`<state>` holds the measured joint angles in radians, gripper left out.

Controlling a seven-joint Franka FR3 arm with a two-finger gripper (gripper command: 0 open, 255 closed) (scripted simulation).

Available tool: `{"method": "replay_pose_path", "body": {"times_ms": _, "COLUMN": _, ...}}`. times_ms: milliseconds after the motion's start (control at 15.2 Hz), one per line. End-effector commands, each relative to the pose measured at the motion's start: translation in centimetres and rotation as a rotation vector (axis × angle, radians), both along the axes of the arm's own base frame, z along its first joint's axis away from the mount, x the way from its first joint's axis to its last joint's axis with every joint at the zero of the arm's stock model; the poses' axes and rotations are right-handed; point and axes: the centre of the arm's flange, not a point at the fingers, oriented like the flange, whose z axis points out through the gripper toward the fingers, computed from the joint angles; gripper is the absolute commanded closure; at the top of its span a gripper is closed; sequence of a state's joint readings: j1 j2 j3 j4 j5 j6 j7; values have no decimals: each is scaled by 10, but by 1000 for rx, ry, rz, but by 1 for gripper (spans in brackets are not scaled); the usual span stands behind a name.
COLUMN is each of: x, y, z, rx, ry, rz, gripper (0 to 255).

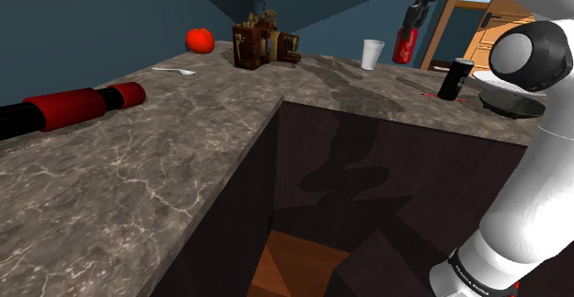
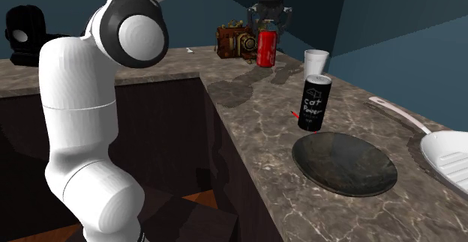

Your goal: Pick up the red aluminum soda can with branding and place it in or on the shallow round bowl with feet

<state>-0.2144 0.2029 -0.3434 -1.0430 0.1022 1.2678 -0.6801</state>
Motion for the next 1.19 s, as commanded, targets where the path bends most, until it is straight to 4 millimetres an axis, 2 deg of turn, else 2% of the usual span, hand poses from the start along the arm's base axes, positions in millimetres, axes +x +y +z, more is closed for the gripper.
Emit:
{"method": "replay_pose_path", "body": {"times_ms": 0, "x": -21, "y": -12, "z": 2, "rx": 0, "ry": 0, "rz": 1, "gripper": 255}}
{"method": "replay_pose_path", "body": {"times_ms": 1122, "x": -205, "y": -139, "z": 18, "rx": 0, "ry": 0, "rz": 1, "gripper": 255}}
